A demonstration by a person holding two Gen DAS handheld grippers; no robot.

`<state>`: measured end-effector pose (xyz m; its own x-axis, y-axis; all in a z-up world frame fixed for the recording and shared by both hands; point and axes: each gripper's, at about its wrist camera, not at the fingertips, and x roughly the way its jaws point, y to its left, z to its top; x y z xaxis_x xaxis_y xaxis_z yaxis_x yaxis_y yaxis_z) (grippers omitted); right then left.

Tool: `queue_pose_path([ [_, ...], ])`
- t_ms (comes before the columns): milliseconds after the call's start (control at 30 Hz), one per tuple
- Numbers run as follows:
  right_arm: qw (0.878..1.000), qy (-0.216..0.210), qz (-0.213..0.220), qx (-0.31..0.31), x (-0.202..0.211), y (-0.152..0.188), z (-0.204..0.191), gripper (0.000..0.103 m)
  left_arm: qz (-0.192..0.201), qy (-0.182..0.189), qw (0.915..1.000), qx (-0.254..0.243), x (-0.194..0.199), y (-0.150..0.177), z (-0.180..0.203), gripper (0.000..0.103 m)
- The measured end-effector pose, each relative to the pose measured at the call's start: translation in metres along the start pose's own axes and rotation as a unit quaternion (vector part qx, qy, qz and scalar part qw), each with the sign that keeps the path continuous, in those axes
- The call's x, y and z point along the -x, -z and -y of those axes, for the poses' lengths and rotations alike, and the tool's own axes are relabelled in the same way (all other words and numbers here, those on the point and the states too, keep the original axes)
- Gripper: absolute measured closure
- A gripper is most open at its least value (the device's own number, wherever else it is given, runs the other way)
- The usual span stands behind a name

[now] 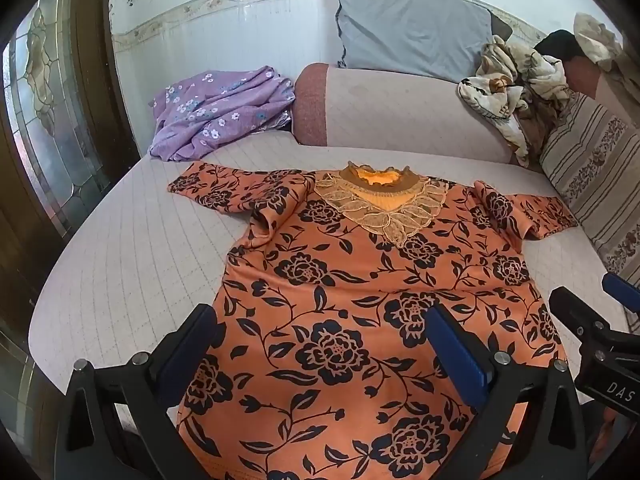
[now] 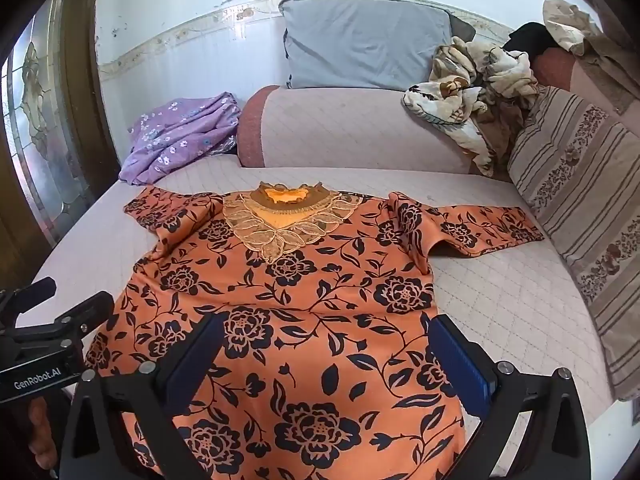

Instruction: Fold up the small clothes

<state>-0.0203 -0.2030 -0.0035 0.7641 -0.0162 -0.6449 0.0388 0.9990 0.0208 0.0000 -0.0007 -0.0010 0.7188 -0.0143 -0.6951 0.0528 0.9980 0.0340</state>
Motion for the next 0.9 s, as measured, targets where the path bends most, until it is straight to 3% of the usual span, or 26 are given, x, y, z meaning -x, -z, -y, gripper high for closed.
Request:
queue_pose_path([
  [900, 1.000, 0.009, -0.002, 0.006, 0.0044, -0.0017, -0.0012, 0.000, -0.004, 0.013, 0.9999, 0.004, 0.0017, 0.0015, -0.0046, 0.000],
])
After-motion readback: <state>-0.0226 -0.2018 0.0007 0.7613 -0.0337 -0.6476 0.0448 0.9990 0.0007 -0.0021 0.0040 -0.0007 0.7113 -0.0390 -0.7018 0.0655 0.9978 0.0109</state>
